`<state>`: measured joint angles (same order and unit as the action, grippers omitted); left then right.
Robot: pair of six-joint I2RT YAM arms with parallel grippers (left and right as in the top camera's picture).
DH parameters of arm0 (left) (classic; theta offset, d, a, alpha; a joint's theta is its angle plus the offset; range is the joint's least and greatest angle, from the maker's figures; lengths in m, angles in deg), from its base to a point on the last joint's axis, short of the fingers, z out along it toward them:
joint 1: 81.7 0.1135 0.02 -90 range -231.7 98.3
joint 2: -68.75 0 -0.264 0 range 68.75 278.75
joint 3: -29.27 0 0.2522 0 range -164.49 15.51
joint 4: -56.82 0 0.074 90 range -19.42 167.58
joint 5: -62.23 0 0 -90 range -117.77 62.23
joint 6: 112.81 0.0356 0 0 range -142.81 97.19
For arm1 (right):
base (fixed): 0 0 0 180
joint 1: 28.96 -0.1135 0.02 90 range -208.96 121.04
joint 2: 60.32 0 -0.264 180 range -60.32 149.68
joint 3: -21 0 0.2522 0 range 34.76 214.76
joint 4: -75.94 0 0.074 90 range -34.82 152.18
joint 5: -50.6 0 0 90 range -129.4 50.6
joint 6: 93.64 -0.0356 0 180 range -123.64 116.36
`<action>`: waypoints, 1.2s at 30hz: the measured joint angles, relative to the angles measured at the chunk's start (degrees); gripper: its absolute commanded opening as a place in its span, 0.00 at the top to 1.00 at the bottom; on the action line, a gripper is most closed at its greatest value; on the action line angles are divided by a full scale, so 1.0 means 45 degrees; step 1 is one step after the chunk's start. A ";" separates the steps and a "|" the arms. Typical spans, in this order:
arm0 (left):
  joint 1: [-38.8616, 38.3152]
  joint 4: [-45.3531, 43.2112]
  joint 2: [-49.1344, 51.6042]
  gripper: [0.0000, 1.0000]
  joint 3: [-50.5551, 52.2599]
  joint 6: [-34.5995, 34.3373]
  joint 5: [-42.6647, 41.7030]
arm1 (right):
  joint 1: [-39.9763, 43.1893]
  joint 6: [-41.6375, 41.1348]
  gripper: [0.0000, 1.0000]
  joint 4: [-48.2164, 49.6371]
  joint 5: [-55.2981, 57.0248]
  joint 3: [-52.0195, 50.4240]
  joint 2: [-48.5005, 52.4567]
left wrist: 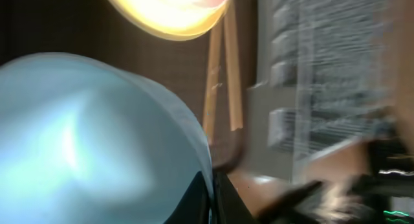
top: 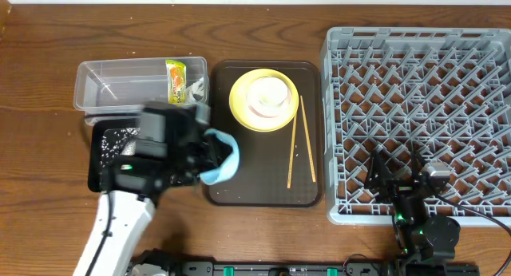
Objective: Sort waste into correct bins and load items into the dishwasher rack
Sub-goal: 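Carry the blue bowl with left gripper onto the brown tray and release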
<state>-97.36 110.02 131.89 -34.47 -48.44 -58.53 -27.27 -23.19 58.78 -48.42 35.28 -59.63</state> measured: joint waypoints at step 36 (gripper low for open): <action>-0.4619 -0.0933 0.4852 0.65 -0.0010 -0.0894 0.5892 | 0.0000 0.0000 0.01 0.0000 0.0000 0.0000 0.0000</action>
<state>-118.14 105.82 153.72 -34.51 -52.46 -32.02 -27.27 -23.19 58.78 -48.42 35.28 -59.63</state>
